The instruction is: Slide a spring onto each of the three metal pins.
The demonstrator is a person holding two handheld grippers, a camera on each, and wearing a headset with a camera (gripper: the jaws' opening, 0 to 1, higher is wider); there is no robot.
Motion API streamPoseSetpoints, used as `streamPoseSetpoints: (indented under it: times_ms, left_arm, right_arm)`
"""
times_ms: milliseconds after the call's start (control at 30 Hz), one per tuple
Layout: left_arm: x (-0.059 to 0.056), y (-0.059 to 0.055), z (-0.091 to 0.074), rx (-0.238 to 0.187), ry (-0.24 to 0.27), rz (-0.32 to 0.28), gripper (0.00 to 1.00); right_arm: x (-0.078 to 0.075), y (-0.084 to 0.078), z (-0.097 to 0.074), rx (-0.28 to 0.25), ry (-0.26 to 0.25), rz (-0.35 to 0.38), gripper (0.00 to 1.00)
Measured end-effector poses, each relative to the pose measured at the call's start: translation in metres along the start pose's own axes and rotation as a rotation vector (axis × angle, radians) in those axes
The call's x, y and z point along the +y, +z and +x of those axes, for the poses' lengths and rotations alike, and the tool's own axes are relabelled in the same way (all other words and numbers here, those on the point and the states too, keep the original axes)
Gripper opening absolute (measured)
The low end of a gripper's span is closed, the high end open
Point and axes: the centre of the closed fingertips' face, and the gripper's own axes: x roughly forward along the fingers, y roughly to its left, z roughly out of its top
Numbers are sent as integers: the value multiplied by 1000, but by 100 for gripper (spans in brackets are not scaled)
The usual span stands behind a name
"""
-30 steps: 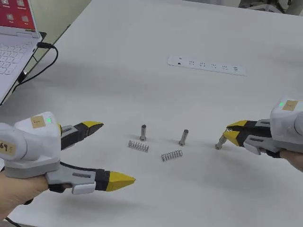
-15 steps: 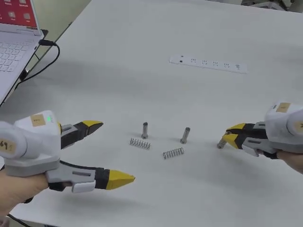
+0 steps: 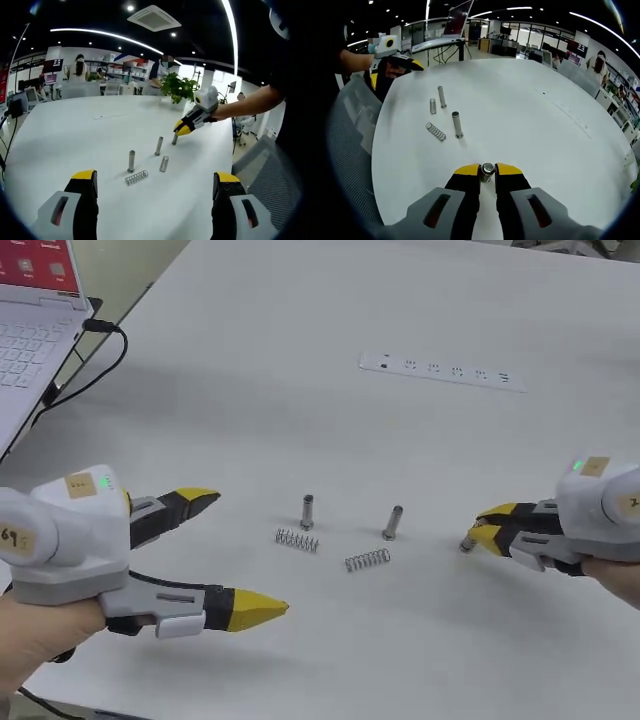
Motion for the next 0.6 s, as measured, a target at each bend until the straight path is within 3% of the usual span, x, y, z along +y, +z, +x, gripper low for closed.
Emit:
streamPoseSetpoints:
  times_ms: [600]
  left_arm:
    - [-1,1,-2,0,4,4,93]
  right_arm:
    - [-2,12,-8,-55,-26,35,25]
